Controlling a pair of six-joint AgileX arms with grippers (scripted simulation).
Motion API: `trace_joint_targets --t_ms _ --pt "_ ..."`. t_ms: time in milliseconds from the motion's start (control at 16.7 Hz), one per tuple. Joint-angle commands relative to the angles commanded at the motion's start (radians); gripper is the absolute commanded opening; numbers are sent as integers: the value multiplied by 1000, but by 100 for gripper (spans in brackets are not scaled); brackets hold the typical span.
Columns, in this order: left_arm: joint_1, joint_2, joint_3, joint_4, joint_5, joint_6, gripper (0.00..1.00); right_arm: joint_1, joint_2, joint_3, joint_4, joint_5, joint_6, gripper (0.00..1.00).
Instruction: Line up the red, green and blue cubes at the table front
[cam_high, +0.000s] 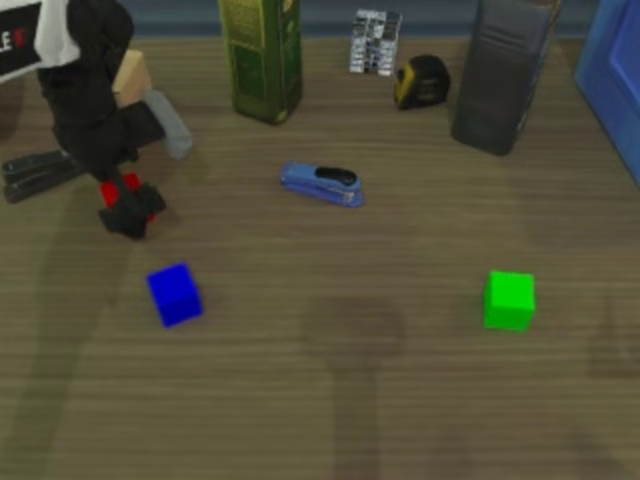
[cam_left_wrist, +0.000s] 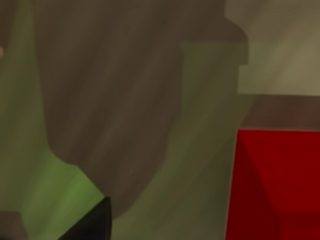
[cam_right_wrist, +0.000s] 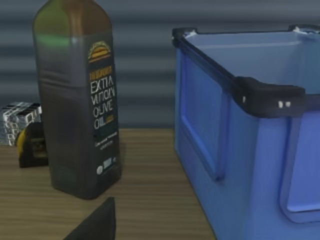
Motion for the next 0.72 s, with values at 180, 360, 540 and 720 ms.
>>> trace_joint_targets --t_ms 180,360,540,720 --pt "0 0 0 0 0 0 85 0 0 0 0 0 0 100" --pt "0 0 0 0 0 0 62 0 0 0 0 0 0 100" --pt "0 0 0 0 0 0 40 0 0 0 0 0 0 100" --pt "0 0 0 0 0 0 17 0 0 0 0 0 0 100"
